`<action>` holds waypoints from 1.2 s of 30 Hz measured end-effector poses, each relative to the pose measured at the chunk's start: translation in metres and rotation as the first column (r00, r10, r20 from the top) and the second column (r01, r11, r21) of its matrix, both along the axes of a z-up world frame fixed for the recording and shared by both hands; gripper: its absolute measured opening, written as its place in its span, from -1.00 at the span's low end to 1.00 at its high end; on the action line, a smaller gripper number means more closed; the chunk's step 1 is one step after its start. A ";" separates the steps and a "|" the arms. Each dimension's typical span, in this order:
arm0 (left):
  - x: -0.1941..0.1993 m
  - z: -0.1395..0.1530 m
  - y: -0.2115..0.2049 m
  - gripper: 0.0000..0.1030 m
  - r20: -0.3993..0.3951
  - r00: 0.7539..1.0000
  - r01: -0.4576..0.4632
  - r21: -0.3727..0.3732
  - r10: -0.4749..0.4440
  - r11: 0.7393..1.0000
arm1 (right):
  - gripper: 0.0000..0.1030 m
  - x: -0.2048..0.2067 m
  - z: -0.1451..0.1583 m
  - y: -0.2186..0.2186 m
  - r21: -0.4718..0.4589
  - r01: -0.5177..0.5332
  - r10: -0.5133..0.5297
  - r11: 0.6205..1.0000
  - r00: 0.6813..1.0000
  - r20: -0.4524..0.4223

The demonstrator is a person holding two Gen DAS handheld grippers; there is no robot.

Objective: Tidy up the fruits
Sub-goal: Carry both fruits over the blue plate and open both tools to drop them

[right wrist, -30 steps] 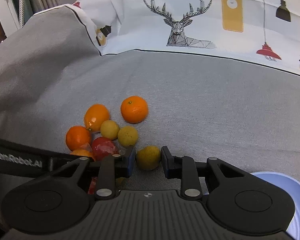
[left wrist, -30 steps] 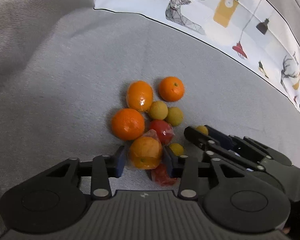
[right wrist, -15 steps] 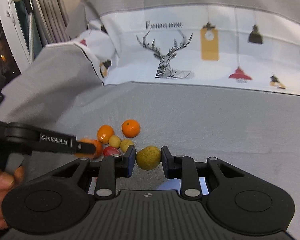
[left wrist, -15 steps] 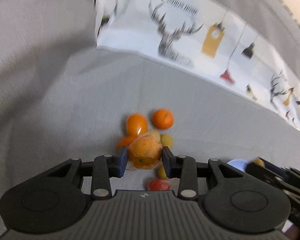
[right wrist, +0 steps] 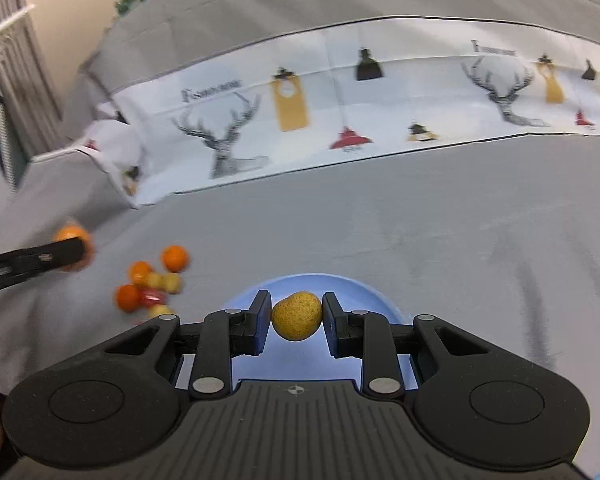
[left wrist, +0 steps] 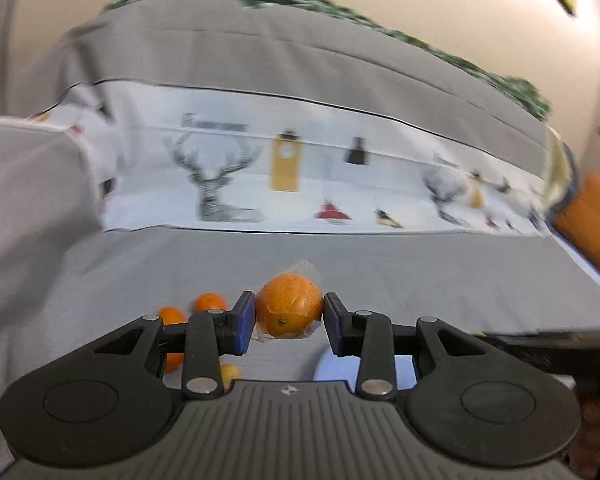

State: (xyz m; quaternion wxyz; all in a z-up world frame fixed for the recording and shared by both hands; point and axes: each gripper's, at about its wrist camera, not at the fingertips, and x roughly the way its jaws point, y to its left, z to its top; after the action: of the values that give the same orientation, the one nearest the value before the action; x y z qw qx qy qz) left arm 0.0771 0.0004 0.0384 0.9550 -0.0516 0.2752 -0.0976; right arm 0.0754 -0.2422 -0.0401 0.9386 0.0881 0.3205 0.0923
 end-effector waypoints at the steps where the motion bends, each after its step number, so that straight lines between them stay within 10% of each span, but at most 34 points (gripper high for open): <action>1: 0.002 -0.002 -0.005 -0.21 0.000 1.000 0.014 0.020 -0.014 1.000 | -0.44 0.002 -0.003 -0.002 0.000 0.008 -0.008 1.000 1.000 -0.014; 8: 0.022 -0.025 -0.014 -0.21 -0.089 0.994 0.068 -0.037 -0.071 0.997 | -0.44 0.011 -0.013 0.002 -0.055 0.004 -0.006 0.998 0.999 -0.037; 16: 0.016 -0.045 -0.058 -0.21 -0.097 0.970 0.230 0.092 -0.221 0.969 | -0.44 0.013 -0.017 0.012 -0.110 -0.026 0.022 0.994 0.999 -0.033; 36: 0.017 -0.063 -0.076 -0.21 -0.132 0.958 0.271 0.143 -0.253 0.952 | -0.44 0.012 -0.020 0.016 -0.139 -0.022 0.017 0.990 0.999 -0.041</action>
State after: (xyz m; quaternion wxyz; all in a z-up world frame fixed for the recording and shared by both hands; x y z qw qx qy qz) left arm 0.0945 -0.0760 -0.0243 0.9177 0.0565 0.3397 -0.1983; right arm 0.0874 -0.2263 -0.0605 0.9350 0.0209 0.3455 0.0771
